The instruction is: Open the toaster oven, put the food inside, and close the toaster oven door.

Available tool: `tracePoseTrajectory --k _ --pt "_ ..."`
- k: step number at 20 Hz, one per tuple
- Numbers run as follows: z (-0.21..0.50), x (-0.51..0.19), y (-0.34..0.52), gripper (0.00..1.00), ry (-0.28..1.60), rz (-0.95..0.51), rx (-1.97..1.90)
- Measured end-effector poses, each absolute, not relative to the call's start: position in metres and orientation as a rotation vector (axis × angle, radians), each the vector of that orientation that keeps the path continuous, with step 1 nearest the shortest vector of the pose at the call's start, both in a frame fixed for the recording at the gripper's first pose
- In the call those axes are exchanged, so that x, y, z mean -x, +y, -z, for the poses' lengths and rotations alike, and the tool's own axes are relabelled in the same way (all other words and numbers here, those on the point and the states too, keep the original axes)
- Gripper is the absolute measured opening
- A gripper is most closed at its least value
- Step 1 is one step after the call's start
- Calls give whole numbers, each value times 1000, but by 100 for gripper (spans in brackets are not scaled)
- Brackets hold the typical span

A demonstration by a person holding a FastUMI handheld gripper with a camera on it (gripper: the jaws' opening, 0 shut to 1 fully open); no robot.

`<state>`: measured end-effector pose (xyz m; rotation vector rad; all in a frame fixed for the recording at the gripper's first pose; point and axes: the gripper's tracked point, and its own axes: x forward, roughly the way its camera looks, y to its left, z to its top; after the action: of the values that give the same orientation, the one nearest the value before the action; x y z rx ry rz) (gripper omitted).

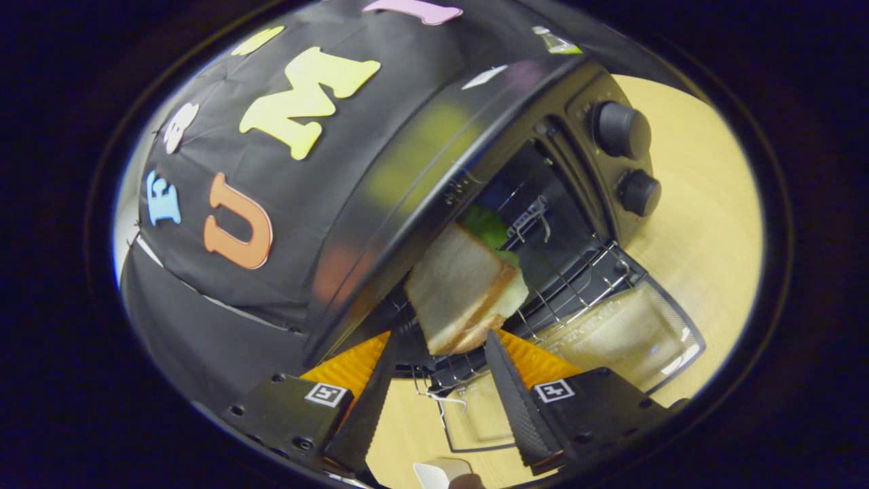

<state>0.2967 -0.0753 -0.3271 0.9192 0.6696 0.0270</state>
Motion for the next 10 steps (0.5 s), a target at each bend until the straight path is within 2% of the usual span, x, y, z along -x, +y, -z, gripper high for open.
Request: tracePoseTrajectory --k 1,7,10 --pt "318 -288 -75 90 670 -37 -888" --pt "269 -220 -67 99 689 -86 -628" --pt "248 -186 -71 99 668 -80 -528"
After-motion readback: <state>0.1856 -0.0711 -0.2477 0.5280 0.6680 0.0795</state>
